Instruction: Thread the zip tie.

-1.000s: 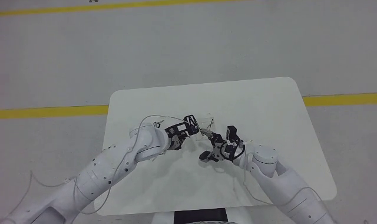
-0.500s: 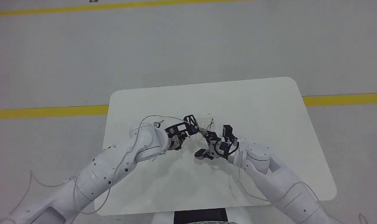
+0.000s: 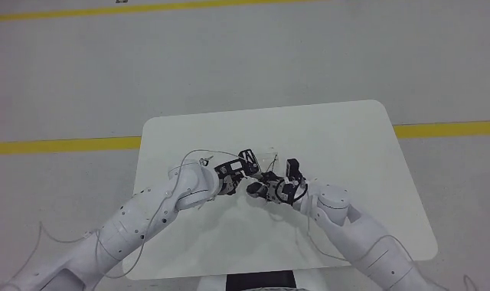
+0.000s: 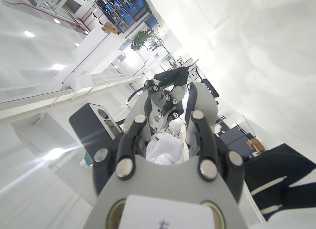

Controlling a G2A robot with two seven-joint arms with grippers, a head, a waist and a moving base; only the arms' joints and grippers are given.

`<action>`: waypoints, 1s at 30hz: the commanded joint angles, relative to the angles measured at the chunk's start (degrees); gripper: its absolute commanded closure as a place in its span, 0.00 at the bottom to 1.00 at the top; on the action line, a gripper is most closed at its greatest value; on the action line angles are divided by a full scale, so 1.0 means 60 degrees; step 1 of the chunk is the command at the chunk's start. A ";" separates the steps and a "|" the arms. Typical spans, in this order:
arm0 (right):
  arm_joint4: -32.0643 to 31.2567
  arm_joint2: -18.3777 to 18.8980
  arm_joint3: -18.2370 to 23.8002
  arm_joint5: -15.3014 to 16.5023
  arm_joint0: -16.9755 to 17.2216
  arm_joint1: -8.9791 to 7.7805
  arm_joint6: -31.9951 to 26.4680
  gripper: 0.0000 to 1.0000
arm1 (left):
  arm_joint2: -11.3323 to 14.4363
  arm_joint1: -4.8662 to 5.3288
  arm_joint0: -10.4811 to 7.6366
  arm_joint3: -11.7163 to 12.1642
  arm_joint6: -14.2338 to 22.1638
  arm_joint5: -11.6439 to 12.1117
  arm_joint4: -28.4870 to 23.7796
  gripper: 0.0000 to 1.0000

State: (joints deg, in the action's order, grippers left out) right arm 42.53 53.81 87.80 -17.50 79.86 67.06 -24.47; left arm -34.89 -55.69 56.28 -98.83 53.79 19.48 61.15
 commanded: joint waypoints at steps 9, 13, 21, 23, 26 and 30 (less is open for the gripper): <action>-0.0050 -0.0033 -0.0059 0.0089 -0.0087 0.0073 -0.0053 0.77 | 0.0000 0.0000 0.0000 0.0000 0.0000 0.0000 0.0000 1.00; -0.0055 -0.0022 -0.0089 0.0143 -0.0088 0.0092 -0.0078 0.79 | 0.0000 0.0000 0.0000 0.0000 0.0000 0.0000 0.0000 1.00; -0.0174 -0.0020 -0.0156 0.0329 -0.0087 0.0137 -0.0093 0.87 | 0.0000 0.0000 0.0000 0.0000 0.0000 0.0000 0.0000 1.00; -0.0229 -0.0029 -0.0166 0.0353 -0.0090 0.0147 -0.0067 0.89 | 0.0000 0.0000 0.0000 0.0000 0.0000 0.0000 0.0000 1.00; -0.0242 -0.0032 -0.0171 0.0397 -0.0087 0.0166 -0.0061 0.89 | 0.0000 0.0000 0.0000 0.0000 0.0000 0.0000 0.0000 1.00; -0.0271 -0.0045 -0.0156 0.0435 -0.0096 0.0196 -0.0040 0.89 | 0.0000 0.0000 0.0000 0.0000 0.0000 0.0000 0.0000 1.00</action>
State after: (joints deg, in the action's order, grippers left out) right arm 40.94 53.56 86.84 -14.90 79.29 68.19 -24.74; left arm -34.89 -55.69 56.28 -98.83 53.79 19.48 61.15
